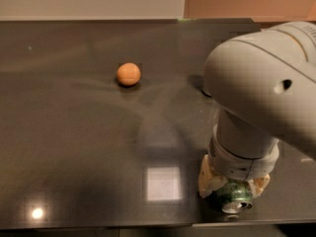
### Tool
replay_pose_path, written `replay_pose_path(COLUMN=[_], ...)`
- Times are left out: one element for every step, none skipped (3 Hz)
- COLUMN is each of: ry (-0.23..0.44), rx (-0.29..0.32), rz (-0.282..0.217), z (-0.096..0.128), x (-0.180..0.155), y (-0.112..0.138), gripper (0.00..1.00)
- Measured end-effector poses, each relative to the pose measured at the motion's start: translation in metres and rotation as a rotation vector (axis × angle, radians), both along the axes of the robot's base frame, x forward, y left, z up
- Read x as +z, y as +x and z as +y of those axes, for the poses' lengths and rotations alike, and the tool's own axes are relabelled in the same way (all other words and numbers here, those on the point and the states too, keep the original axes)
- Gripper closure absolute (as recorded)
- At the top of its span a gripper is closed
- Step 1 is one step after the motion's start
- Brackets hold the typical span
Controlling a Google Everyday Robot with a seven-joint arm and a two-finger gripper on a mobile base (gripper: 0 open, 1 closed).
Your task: Place green can upright
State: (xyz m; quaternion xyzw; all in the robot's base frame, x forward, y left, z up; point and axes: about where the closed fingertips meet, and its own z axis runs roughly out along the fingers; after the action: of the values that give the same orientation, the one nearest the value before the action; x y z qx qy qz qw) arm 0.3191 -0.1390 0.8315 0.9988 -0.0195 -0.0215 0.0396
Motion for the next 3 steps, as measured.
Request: replay_pose_path(ry=[-0.021, 0.009, 0.067], rx=[-0.002, -0.068, -0.199], rz=[-0.003, -0.013, -0.019], z=[0.005, 0.022, 0.047], x=[0.006, 0.024, 0.047], y=[0.006, 0.009, 0.008], gripper=[0.59, 0.83, 1.0])
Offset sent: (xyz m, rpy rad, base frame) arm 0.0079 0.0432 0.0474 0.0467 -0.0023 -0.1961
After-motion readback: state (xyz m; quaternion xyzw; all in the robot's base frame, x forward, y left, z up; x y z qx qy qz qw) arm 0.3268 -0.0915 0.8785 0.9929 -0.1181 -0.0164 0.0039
